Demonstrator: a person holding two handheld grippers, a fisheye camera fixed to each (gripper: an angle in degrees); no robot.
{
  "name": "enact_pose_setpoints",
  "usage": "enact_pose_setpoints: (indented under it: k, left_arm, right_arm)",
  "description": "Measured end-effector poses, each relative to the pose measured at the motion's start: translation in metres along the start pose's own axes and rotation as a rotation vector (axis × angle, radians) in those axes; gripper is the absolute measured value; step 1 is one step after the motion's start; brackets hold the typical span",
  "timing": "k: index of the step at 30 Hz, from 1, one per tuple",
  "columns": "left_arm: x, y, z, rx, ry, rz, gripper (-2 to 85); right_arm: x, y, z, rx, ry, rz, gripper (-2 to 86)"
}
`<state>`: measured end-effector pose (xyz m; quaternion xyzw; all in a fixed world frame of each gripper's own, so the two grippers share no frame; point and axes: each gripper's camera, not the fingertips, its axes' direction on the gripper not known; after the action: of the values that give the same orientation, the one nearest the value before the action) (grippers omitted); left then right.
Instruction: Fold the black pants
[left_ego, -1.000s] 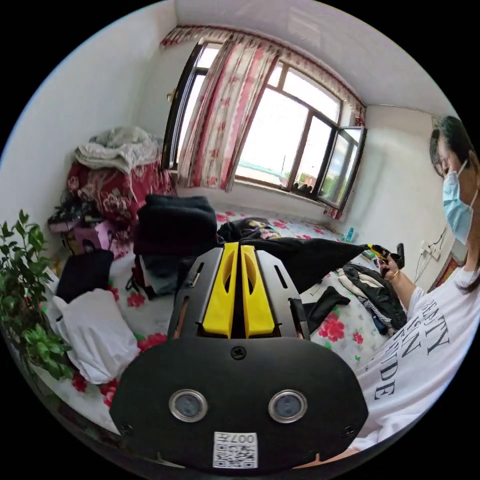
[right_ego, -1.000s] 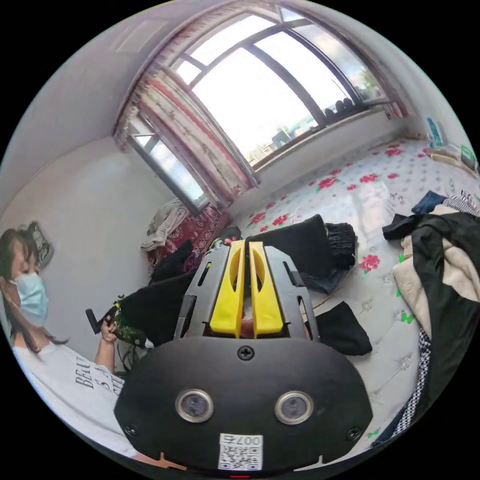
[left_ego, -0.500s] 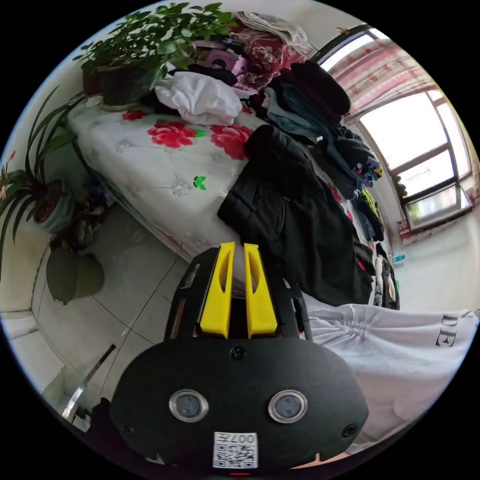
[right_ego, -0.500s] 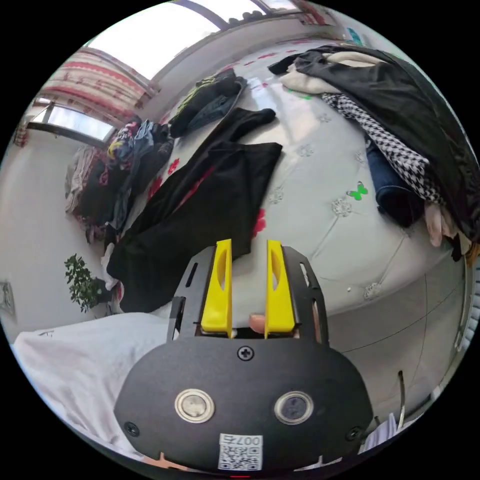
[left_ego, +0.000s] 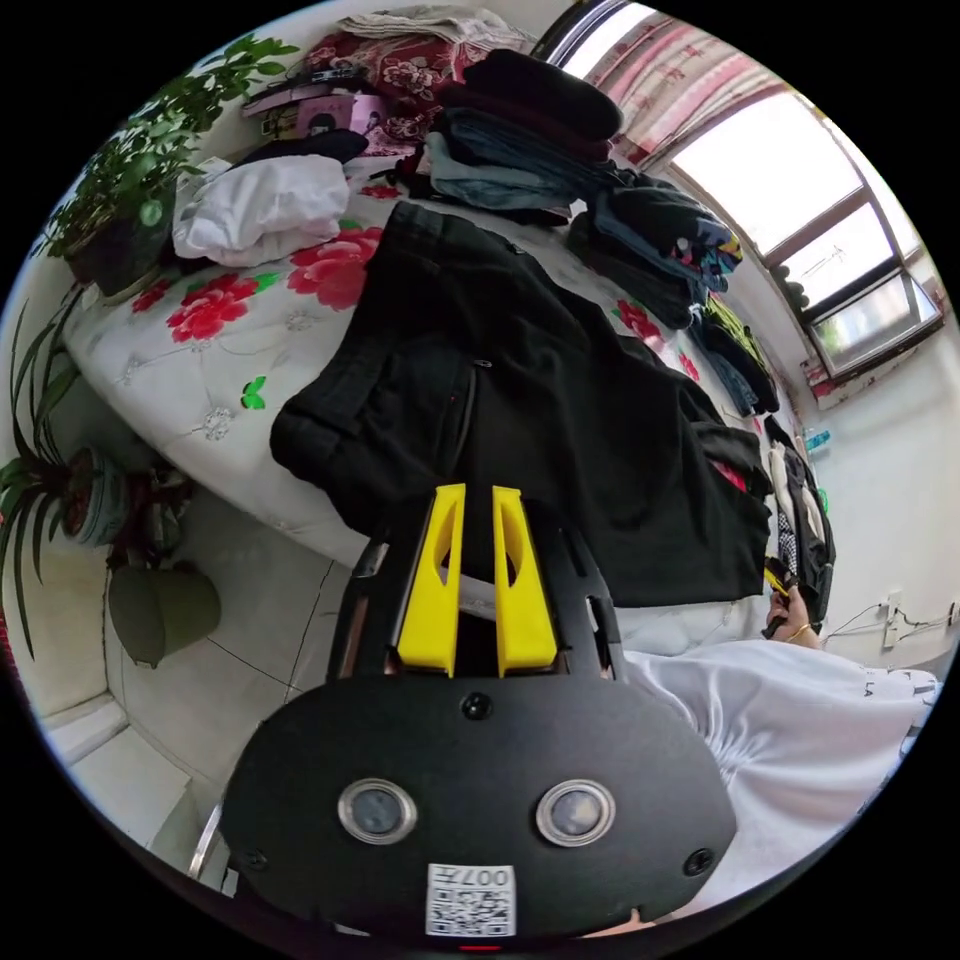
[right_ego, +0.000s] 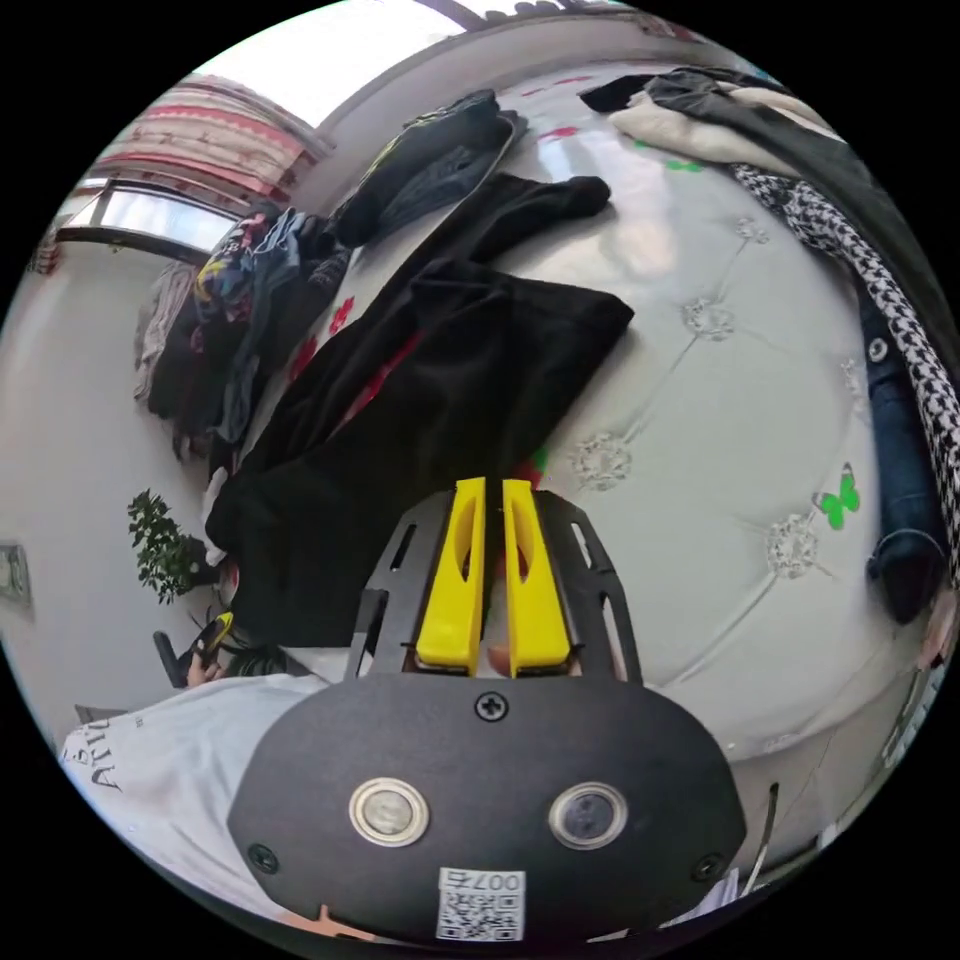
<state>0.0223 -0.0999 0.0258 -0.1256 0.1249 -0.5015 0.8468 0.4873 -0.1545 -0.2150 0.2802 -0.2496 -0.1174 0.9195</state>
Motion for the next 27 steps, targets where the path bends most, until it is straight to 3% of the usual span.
enact_pose_setpoints:
  k: [6, 9, 12, 15, 20, 24, 27]
  left_arm:
    - [-0.001, -0.001, -0.007, 0.04, -0.034, 0.005, 4.5]
    - [-0.006, -0.003, -0.015, 0.092, -0.038, -0.007, 4.2]
    - [-0.004, -0.024, -0.012, 0.088, -0.035, 0.002, 4.8]
    - [0.022, -0.069, -0.005, 0.091, 0.004, 0.106, 6.2]
    - [0.141, -0.158, 0.047, 0.031, 0.131, 0.465, 9.4]
    - [0.227, -0.194, 0.114, -0.061, 0.219, 0.668, 12.8]
    - [0.276, -0.209, 0.181, -0.176, 0.169, 0.749, 13.3]
  right_arm:
    - [0.0, 0.048, -0.085, 0.257, 0.162, -0.016, 1.4]
    - [0.015, 0.073, -0.106, 0.222, 0.322, 0.042, 3.3]
    - [0.018, 0.066, -0.111, 0.191, 0.253, 0.056, 5.8]
    - [-0.011, 0.025, -0.104, 0.252, 0.171, 0.005, 8.1]
    - [-0.087, -0.096, -0.046, 0.203, 0.09, -0.111, 11.0]
    - [-0.116, -0.17, 0.005, 0.124, 0.127, -0.076, 12.1]
    - [-0.122, -0.214, 0.045, 0.039, 0.197, -0.005, 13.0]
